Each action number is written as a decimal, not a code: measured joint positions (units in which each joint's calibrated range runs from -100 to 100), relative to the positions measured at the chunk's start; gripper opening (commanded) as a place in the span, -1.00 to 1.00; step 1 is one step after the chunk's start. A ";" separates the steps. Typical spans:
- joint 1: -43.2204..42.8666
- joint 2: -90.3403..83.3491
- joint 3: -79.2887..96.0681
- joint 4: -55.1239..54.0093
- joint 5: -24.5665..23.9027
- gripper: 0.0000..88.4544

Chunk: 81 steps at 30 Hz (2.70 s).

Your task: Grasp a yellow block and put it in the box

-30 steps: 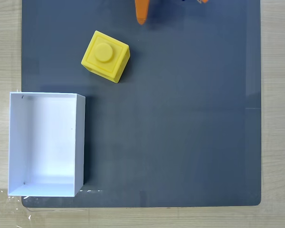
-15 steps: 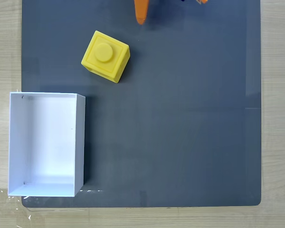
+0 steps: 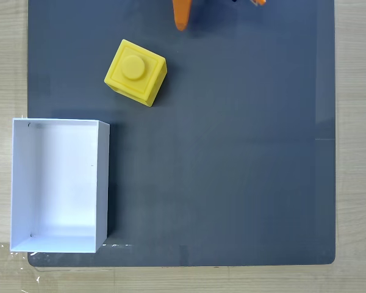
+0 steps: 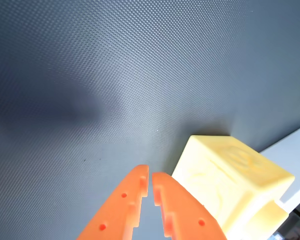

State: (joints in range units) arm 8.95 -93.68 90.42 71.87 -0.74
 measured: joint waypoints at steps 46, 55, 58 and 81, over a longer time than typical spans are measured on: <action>14.30 95.83 -89.07 27.35 -6.23 0.24; 13.32 99.79 -88.71 27.35 -6.23 0.24; 11.34 101.22 -88.71 27.35 -6.23 0.24; 11.88 112.35 -88.71 24.92 -6.08 0.23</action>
State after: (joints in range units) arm 20.83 18.67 1.72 96.80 -6.81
